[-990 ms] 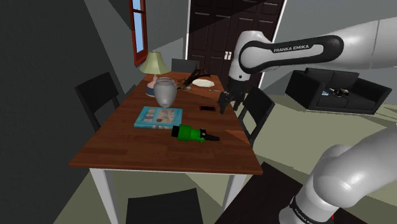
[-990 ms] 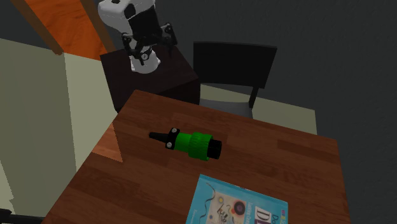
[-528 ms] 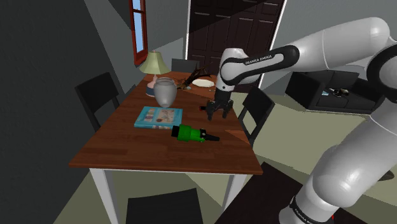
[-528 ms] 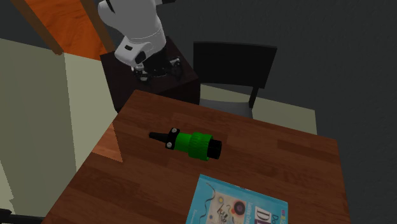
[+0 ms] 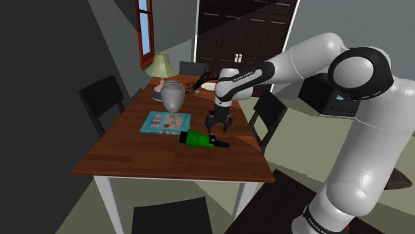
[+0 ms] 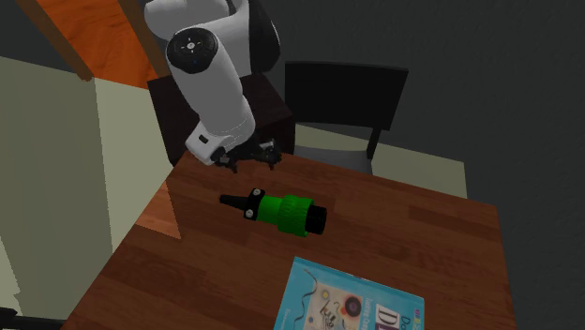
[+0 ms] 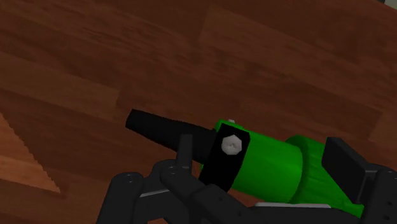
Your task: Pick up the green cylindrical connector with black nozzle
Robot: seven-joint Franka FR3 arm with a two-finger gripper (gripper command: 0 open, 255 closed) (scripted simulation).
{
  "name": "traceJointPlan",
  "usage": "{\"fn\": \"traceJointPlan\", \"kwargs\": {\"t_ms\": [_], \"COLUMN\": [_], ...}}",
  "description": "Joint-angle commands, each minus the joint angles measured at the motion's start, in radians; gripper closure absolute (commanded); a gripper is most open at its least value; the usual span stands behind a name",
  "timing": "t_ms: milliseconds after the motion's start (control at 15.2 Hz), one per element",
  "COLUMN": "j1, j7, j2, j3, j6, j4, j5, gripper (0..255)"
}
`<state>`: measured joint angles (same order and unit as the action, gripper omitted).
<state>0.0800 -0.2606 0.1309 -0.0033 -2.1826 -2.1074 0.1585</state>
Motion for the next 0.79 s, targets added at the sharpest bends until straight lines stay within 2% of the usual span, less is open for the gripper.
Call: {"fn": "traceJointPlan", "kwargs": {"t_ms": [0,132,594,726], "j1": [0.004,0.007,0.008,0.008], "j7": [-0.015,-0.025,-0.007,-0.007], "j2": [0.072,0.120,0.184,0.184], "j3": [-0.003,-0.005,-0.001,-0.001], "j6": [-0.025,-0.037,-0.122,-0.122], "j4": [0.034,0.063,0.041,0.041], "j5": [0.016,0.026,0.040,0.039], "gripper": [0,0,0,0]}}
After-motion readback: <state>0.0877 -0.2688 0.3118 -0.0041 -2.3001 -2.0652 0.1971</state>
